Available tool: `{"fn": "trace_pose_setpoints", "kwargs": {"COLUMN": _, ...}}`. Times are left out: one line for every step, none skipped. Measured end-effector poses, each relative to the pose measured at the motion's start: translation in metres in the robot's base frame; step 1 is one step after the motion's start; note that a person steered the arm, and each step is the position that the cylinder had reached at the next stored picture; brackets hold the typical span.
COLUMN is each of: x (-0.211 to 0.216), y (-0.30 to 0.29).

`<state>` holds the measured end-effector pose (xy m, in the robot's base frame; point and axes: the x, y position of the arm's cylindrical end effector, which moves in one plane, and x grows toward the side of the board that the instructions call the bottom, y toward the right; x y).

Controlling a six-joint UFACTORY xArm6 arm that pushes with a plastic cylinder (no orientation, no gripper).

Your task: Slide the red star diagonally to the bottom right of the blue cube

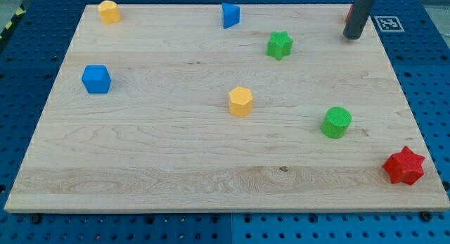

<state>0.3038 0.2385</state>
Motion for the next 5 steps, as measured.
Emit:
{"fn": "trace_pose_setpoints", "kwargs": {"x": 0.011, "y": -0.002}}
{"fn": "trace_pose_setpoints", "kwargs": {"x": 0.012, "y": -0.002}}
{"fn": "trace_pose_setpoints", "kwargs": {"x": 0.017, "y": -0.002}}
{"fn": "trace_pose_setpoints", "kwargs": {"x": 0.027, "y": -0.003}}
{"fn": "trace_pose_setpoints", "kwargs": {"x": 0.030, "y": -0.003}}
